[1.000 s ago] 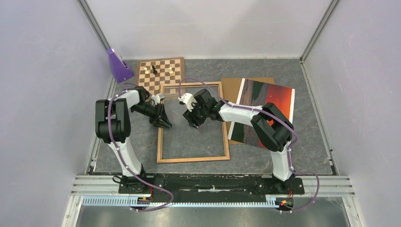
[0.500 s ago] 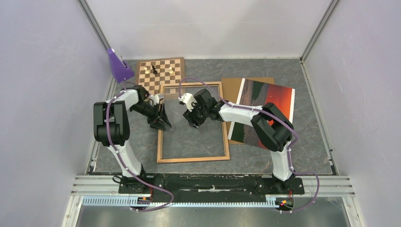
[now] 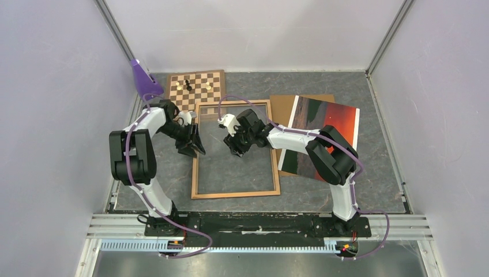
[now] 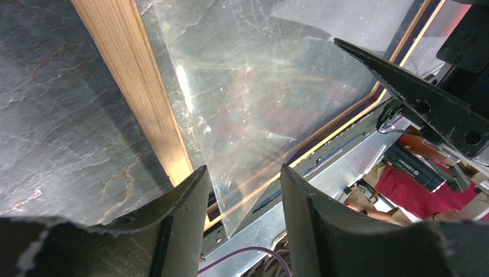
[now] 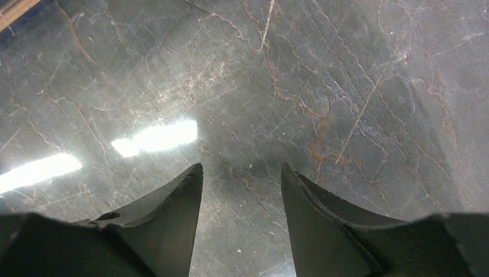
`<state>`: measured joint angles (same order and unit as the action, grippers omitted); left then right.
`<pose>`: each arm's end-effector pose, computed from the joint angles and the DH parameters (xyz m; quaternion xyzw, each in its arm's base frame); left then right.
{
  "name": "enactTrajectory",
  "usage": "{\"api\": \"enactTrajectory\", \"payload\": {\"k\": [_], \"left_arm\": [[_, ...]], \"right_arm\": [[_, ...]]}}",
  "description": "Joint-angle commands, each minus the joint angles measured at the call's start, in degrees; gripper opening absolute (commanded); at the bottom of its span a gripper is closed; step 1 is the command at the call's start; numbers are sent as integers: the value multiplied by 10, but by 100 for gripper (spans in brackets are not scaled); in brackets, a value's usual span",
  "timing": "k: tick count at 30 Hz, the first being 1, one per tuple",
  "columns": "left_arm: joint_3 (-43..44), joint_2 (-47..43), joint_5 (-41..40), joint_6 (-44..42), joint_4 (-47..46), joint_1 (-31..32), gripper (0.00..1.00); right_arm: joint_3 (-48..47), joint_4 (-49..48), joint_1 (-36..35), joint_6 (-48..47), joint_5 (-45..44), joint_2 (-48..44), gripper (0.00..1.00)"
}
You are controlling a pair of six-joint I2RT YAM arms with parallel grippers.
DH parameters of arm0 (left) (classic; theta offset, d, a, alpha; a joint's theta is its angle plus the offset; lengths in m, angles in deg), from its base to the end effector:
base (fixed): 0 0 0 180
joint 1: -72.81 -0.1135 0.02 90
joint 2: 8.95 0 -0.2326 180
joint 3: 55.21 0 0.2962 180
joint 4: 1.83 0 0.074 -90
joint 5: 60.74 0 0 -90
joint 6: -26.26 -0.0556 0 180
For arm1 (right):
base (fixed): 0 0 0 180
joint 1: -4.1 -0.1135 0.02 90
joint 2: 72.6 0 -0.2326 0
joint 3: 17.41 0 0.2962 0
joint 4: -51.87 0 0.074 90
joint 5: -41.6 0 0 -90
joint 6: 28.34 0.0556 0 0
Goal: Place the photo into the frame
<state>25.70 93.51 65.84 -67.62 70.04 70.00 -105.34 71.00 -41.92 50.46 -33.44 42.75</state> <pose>0.3398 -0.0165 0.1134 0.0005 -0.9491 0.3148 0.0100 0.3163 0.3484 0.0946 -0.4834 0.7855 0.2252 0.3140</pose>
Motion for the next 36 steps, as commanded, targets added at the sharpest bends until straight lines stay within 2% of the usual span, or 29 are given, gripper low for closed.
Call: {"api": "enactTrajectory", "payload": {"k": [1,18,32,36], "left_arm": [[22,-35,-13,-15,18,2,56],[46,-59,-36,-25,25,2,56],[57,-79,-63,-27,-5,2,59],[58,-88,-70,-25,-16,1,67]], "right_arm": [[9,-6,-3,-1,-9,-19,56],[9,-9,-3,0,-5,-26,56],[-38,30,-2,-13,-37,-64,76],[-55,42,-1,-19,-52,-83,79]]}}
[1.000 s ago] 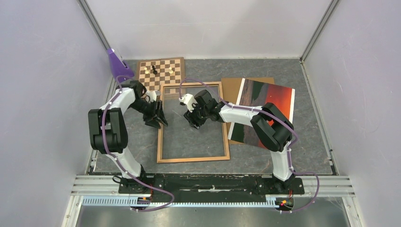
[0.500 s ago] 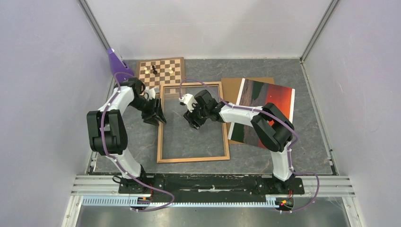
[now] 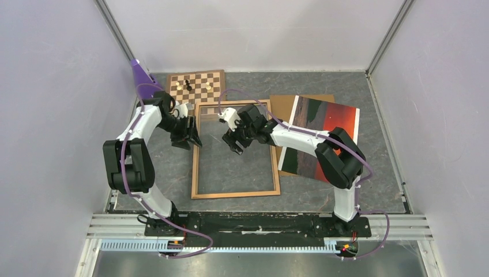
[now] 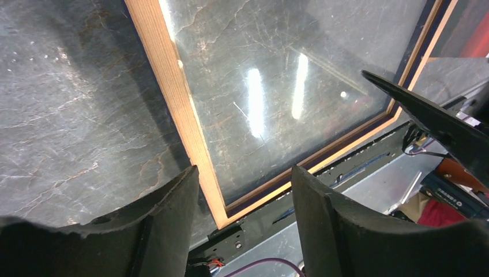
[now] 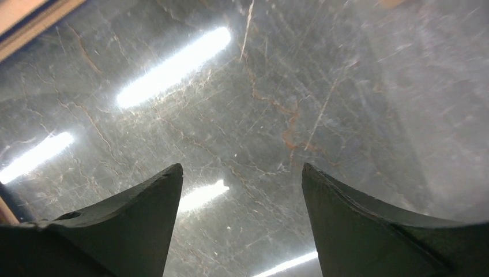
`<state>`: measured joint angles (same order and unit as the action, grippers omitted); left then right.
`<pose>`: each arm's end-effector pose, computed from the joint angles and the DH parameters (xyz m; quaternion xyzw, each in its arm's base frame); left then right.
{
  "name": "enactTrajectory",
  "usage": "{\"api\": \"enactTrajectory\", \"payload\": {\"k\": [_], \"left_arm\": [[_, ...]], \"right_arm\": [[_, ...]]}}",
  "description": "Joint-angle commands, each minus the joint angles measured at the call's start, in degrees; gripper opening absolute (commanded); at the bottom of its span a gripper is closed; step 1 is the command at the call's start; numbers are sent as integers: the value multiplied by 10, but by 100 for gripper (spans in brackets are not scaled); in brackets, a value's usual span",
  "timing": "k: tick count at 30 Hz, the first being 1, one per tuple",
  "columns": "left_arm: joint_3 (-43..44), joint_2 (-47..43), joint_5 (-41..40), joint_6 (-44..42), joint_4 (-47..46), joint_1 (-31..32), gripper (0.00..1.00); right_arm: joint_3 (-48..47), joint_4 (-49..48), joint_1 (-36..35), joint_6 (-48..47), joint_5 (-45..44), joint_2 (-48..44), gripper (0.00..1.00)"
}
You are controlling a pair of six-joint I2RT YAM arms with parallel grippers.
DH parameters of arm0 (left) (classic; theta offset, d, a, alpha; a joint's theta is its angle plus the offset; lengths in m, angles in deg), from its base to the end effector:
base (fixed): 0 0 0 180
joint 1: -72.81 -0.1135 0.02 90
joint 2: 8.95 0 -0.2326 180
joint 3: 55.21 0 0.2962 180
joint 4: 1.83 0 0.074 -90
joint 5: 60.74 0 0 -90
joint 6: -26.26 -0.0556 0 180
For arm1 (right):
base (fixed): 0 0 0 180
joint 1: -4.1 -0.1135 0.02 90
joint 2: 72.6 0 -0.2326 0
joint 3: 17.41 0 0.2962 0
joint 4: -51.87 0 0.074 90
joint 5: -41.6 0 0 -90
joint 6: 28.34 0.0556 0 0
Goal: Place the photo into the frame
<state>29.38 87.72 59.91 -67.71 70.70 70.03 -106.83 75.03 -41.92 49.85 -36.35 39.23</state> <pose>0.3491 -0.0114 0.1612 0.0224 0.9632 -0.2609 0.0608 0.3182 0.3464 0.1248 -0.4799 0.7867 0.2035 0.3308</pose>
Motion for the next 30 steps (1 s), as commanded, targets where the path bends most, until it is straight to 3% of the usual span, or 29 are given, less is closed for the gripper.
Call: {"api": "enactTrajectory", "payload": {"k": [1,11,14,16,30], "left_arm": [[21,-34,-13,-24,-26,1,68],[9,-70,-59,-23,-93,2,81],[0,-85,-72,-21,-113,2,82],[-8,-95,-76,-20,-130,2,83],[-57,-64,-100,-10,-206,20,85]], "right_arm": [[-45,6,0,-14,-30,-53,80],[-52,29,50,-12,-104,-133,85],[-26,35,75,-13,-117,-165,98],[4,36,97,-15,-135,-192,98],[206,46,331,9,-78,-332,98]]}}
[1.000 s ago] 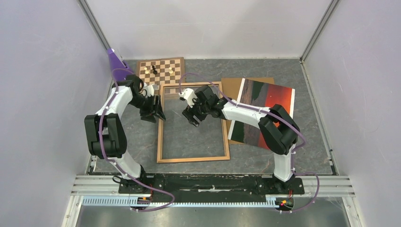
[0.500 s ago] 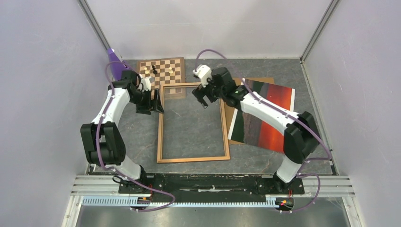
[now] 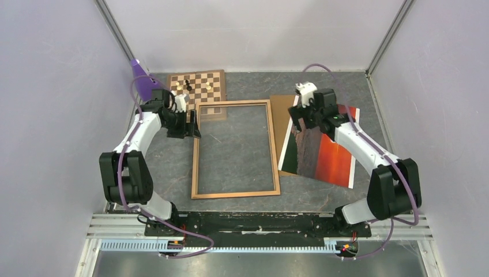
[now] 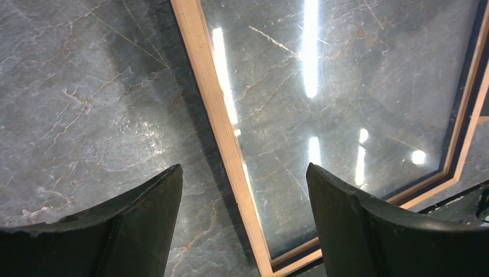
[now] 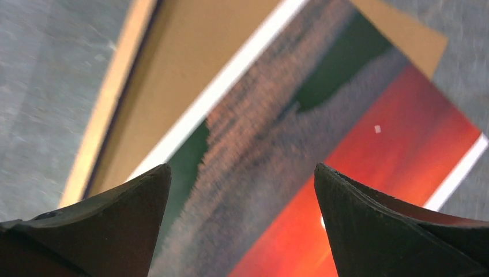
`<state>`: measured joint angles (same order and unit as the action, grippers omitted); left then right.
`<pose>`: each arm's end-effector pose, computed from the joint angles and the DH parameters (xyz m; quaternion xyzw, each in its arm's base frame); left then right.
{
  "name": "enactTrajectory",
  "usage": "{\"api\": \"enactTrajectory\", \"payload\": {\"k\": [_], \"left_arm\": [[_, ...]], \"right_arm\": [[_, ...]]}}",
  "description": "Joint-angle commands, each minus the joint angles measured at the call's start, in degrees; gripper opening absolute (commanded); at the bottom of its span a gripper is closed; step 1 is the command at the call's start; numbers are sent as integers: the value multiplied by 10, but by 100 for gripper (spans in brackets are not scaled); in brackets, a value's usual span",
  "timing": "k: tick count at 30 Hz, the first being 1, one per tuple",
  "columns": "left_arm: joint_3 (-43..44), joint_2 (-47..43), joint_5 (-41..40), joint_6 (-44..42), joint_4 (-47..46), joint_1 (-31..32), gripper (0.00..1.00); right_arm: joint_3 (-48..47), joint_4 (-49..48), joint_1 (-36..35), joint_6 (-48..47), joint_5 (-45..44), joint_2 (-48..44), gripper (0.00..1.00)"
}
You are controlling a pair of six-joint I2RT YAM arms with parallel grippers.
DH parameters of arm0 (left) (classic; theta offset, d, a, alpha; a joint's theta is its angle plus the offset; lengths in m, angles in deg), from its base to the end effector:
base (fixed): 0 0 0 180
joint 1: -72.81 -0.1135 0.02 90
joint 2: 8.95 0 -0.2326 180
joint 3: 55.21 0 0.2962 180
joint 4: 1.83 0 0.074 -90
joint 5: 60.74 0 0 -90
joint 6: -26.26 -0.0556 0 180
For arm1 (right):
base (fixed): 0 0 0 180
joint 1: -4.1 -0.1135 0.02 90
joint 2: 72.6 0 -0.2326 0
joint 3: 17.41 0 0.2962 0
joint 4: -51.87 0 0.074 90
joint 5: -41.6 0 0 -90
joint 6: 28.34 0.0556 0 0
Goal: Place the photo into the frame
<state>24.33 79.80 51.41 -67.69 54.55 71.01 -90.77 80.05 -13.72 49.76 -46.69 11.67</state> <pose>0.3597 -0.0097 0.1844 0.0586 0.9583 -0.1771 0.2166 0.3691 0.1204 0.2072 -0.2377 0.8710 0.0356 0.4285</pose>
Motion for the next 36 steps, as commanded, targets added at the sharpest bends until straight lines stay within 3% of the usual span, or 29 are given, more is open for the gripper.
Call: {"api": "enactTrajectory", "payload": {"k": [1,8,18,25,36], "left_arm": [[-9,15,-14,-9,-48,11,85],[-20,-6,4,6,-74,11,86],[23,-40,16,0,-71,131,86],[138,31,20,13,-65,255,86],[406,252,35,91,-58,393,86]], "right_arm": [[62,-7,75,12,34,-67,98],[144,-2,247,15,118,-111,97],[203,2,411,-18,176,-99,95],[233,2,473,-34,200,-91,95],[250,-20,495,-36,206,-81,94]]}}
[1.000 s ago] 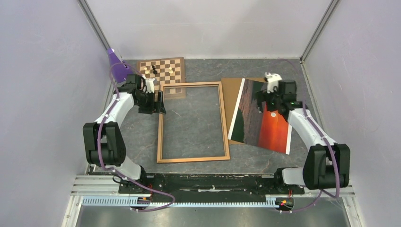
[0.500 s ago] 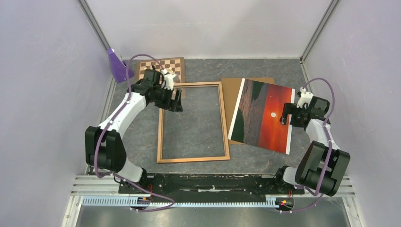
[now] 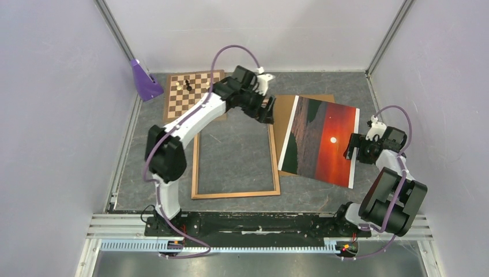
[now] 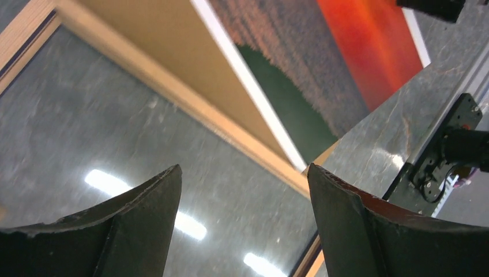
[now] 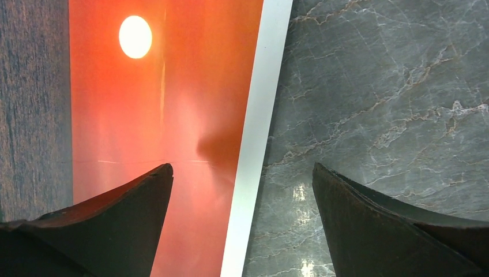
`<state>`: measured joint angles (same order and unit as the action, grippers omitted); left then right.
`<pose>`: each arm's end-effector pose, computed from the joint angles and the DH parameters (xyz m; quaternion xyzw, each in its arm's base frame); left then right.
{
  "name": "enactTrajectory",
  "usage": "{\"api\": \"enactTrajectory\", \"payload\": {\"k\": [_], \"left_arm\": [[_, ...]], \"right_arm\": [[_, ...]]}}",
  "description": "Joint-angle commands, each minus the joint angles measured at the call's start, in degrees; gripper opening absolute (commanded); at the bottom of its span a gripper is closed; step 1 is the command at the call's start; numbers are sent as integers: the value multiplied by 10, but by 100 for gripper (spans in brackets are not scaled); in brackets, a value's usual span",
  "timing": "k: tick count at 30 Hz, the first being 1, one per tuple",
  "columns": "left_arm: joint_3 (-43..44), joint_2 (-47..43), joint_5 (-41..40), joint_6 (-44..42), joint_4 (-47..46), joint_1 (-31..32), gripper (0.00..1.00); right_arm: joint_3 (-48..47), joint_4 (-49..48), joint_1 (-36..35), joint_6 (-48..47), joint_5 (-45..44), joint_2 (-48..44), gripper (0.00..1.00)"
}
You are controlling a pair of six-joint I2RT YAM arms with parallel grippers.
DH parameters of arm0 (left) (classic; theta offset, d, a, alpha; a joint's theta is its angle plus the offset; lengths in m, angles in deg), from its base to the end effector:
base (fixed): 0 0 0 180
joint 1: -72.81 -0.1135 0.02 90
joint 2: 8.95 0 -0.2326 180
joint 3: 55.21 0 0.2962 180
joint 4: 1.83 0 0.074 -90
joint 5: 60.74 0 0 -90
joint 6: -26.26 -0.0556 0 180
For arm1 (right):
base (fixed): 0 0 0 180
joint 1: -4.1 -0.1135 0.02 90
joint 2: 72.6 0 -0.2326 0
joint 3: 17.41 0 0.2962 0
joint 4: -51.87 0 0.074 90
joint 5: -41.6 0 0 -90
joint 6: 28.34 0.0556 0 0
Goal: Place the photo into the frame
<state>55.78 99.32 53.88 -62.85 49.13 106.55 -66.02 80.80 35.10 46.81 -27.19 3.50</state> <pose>0.3794 -0.2813 0.2555 0.3310 0.8541 -0.2938 0.2732 0.2645 -0.1355 0.0977 0.0795 0.9392 0.0517 0.3301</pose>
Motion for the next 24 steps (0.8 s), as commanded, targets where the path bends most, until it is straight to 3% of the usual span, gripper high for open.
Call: {"api": "enactTrajectory", "payload": {"k": [1,9,24], "left_arm": [[117,81,11,48,-1,47,86],[270,251,29,102,11,79,86],[283,322,18,125,-11,100,86]], "right_arm": [[4,-29,9,-5,10,0,94],[11,-35,11,-4,17,3,94],[10,-44,30,-14,4,24,93]]}}
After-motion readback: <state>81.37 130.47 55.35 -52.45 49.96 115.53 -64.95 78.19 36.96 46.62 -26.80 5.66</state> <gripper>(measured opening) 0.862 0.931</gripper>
